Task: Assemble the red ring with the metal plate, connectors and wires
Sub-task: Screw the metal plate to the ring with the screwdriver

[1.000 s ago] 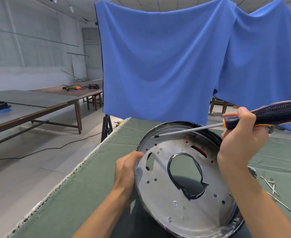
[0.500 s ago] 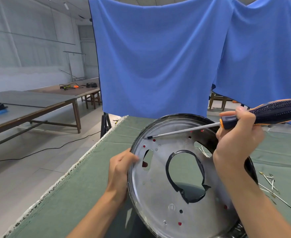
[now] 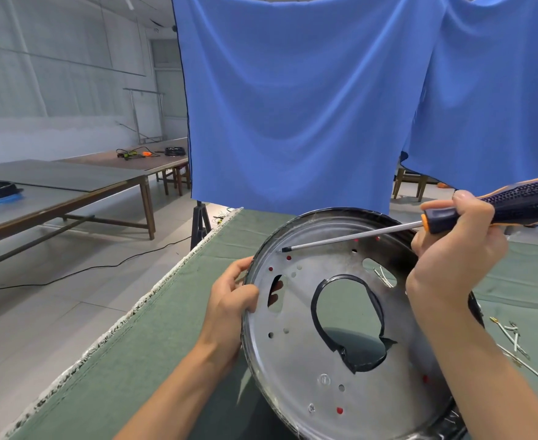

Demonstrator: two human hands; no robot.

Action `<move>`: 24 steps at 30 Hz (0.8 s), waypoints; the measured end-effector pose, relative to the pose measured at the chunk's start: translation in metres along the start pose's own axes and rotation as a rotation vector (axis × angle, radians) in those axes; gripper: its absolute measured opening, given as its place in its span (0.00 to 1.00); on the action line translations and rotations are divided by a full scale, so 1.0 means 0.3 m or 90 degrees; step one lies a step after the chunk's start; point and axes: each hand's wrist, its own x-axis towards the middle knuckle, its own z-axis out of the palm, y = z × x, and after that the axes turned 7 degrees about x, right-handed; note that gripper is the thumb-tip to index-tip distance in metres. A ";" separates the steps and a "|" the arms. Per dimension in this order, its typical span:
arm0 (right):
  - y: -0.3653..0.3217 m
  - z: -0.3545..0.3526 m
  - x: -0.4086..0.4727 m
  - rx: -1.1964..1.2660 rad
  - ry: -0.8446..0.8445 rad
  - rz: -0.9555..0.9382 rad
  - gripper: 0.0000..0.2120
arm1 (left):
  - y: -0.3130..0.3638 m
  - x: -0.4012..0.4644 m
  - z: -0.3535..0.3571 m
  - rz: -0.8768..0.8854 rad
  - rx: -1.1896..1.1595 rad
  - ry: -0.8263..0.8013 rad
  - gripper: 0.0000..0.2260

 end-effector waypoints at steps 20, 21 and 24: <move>0.019 -0.013 -0.018 -0.032 -0.054 0.006 0.17 | 0.018 -0.007 0.021 -0.066 -0.071 0.047 0.28; 0.019 -0.014 -0.018 -0.033 -0.054 0.005 0.17 | 0.019 -0.007 0.019 -0.067 -0.078 0.048 0.29; 0.016 -0.014 -0.019 -0.028 -0.056 0.005 0.18 | 0.031 -0.009 0.013 -0.074 -0.119 0.041 0.30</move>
